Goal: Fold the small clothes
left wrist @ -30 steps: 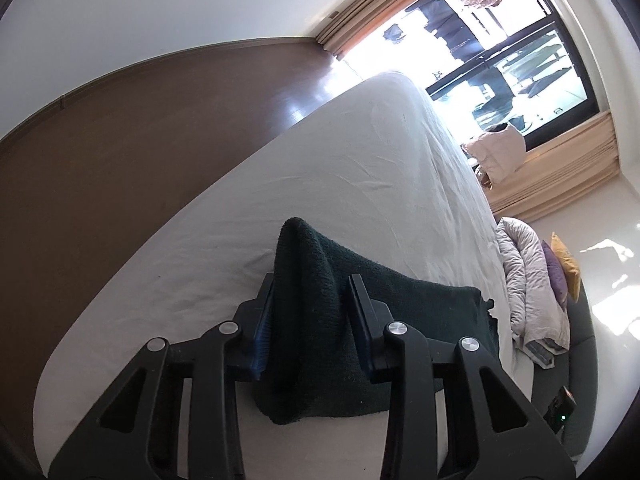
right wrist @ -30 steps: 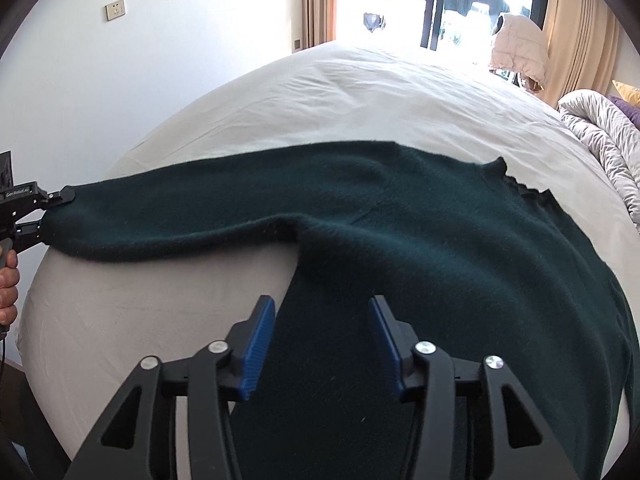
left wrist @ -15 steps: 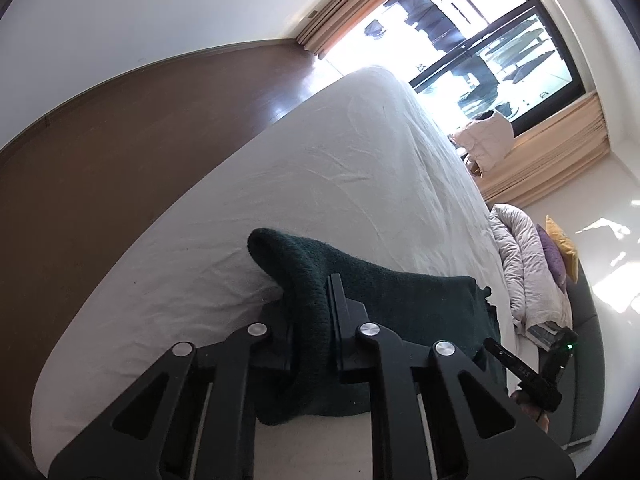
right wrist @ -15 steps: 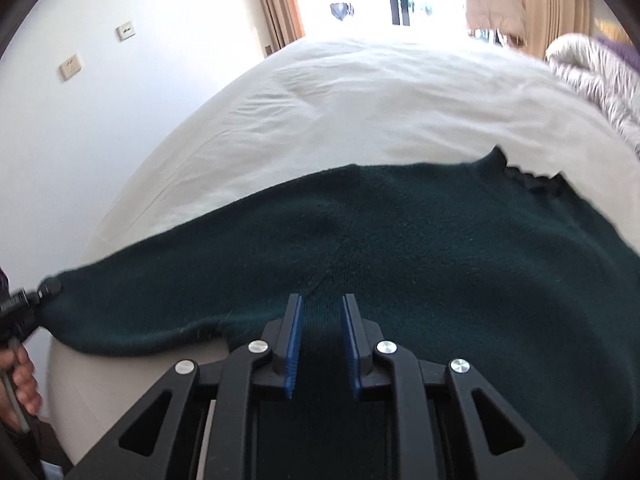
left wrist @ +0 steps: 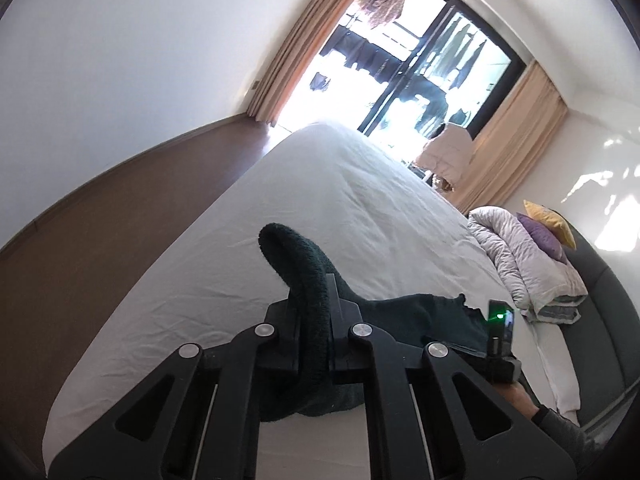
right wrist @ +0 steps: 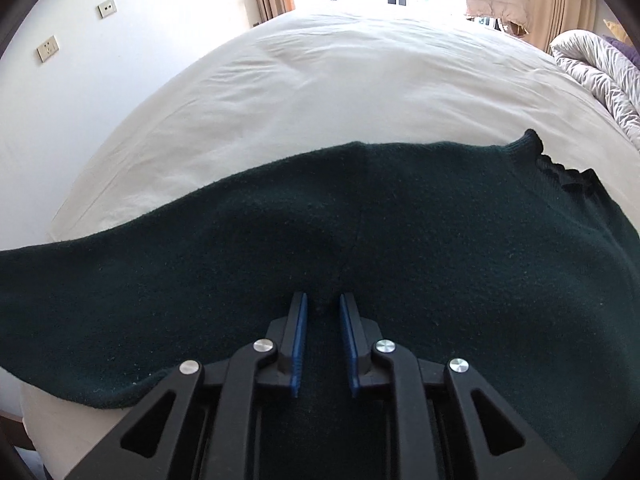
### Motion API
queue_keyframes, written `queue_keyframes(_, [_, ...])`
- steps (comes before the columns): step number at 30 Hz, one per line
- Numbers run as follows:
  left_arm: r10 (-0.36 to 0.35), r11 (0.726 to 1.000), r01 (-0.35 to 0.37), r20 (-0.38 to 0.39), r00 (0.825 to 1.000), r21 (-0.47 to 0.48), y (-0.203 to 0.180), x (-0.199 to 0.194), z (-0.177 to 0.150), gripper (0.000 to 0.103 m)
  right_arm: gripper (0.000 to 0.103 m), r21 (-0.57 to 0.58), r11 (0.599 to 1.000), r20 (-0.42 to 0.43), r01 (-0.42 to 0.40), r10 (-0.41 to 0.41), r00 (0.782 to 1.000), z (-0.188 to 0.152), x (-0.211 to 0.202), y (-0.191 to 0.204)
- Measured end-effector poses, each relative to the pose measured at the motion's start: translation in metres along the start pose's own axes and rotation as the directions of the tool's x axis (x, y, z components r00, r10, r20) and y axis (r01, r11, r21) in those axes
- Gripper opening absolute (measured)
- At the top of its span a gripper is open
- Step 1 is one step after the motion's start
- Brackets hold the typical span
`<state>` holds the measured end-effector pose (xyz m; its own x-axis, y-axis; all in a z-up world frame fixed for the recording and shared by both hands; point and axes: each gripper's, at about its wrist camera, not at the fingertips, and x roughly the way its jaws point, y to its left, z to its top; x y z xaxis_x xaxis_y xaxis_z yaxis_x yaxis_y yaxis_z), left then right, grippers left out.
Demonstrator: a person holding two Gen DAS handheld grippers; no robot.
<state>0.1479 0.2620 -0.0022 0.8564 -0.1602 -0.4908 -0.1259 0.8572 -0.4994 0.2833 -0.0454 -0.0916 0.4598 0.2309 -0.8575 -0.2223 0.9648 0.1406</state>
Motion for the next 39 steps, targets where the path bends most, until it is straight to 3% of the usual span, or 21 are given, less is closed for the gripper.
queue_keyframes(3, [-0.062, 0.992, 0.059, 0.023, 0.998, 0.109, -0.051, -0.02, -0.001, 0.007, 0.023, 0.097, 0.989, 0.011, -0.11, 0.109, 0.994, 0.001, -0.012, -0.02])
queue_keyframes(6, [-0.141, 0.959, 0.13, 0.027, 0.99, 0.253, -0.115, -0.037, -0.018, 0.007, 0.049, 0.25, 0.939, 0.069, -0.238, 0.227, 0.971, -0.007, -0.044, -0.049])
queue_keyframes(7, [-0.17, 0.942, 0.157, 0.017, 0.985, 0.297, -0.136, -0.042, -0.028, 0.007, 0.054, 0.286, 0.91, 0.109, -0.299, 0.279, 0.954, -0.013, -0.058, -0.059])
queue_keyframes(8, [-0.203, 0.919, 0.191, -0.002, 0.979, 0.346, -0.16, -0.044, -0.039, 0.007, 0.062, 0.301, 0.893, 0.127, -0.334, 0.31, 0.942, -0.017, -0.067, -0.065])
queue_keyframes(11, [-0.265, 0.828, 0.27, -0.08, 0.961, 0.492, -0.225, -0.047, -0.091, 0.007, 0.068, 0.347, 0.804, 0.142, -0.482, 0.463, 0.875, -0.034, -0.09, -0.081])
queue_keyframes(14, [-0.289, 0.73, 0.352, -0.203, 0.936, 0.585, -0.272, -0.041, -0.156, 0.007, 0.075, 0.37, 0.744, 0.136, -0.557, 0.549, 0.825, -0.053, -0.104, -0.09])
queue_keyframes(18, [-0.231, 0.612, 0.41, -0.343, 0.911, 0.676, -0.3, -0.024, -0.248, 0.007, 0.082, 0.337, 0.73, 0.123, -0.595, 0.592, 0.796, -0.077, -0.115, -0.091])
queue_keyframes(20, [-0.196, 0.575, 0.423, -0.384, 0.902, 0.7, -0.298, -0.014, -0.28, 0.007, 0.082, 0.323, 0.746, 0.091, -0.583, 0.588, 0.803, -0.088, -0.111, -0.085])
queue_keyframes(22, [-0.179, 0.559, 0.433, -0.407, 0.896, 0.707, -0.29, -0.015, -0.297, 0.007, 0.082, 0.327, 0.779, 0.037, -0.535, 0.555, 0.831, -0.093, -0.096, -0.082])
queue_keyframes(24, [-0.173, 0.548, 0.423, -0.397, 0.901, 0.721, -0.282, -0.023, -0.3, 0.007, 0.079, 0.353, 0.805, -0.024, -0.476, 0.517, 0.856, -0.095, -0.082, -0.081])
queue_keyframes(27, [-0.176, 0.577, 0.407, -0.379, 0.909, 0.708, -0.272, -0.025, -0.292, 0.007, 0.075, 0.369, 0.795, -0.019, -0.482, 0.525, 0.851, -0.099, -0.076, -0.08])
queue_keyframes(29, [-0.186, 0.592, 0.411, -0.379, 0.907, 0.694, -0.278, -0.022, -0.286, 0.007, 0.061, 0.353, 0.79, -0.035, -0.502, 0.547, 0.837, -0.1, -0.076, -0.076])
queue_keyframes(30, [-0.197, 0.593, 0.419, -0.381, 0.903, 0.687, -0.274, -0.026, -0.284, 0.007, 0.049, 0.333, 0.799, -0.059, -0.5, 0.547, 0.835, -0.101, -0.072, -0.071])
queue_keyframes(31, [-0.207, 0.586, 0.428, -0.383, 0.9, 0.689, -0.272, -0.03, -0.283, 0.007, 0.037, 0.314, 0.812, -0.077, -0.493, 0.539, 0.839, -0.102, -0.07, -0.066])
queue_keyframes(34, [-0.235, 0.557, 0.45, -0.388, 0.892, 0.698, -0.267, -0.042, -0.28, 0.007, 0.017, 0.247, 0.846, -0.101, -0.472, 0.507, 0.856, -0.11, -0.071, -0.055])
queue_keyframes(39, [-0.237, 0.486, 0.463, -0.398, 0.886, 0.741, -0.271, -0.057, -0.279, 0.007, 0.009, 0.216, 0.873, -0.043, -0.438, 0.457, 0.889, -0.121, -0.081, -0.05])
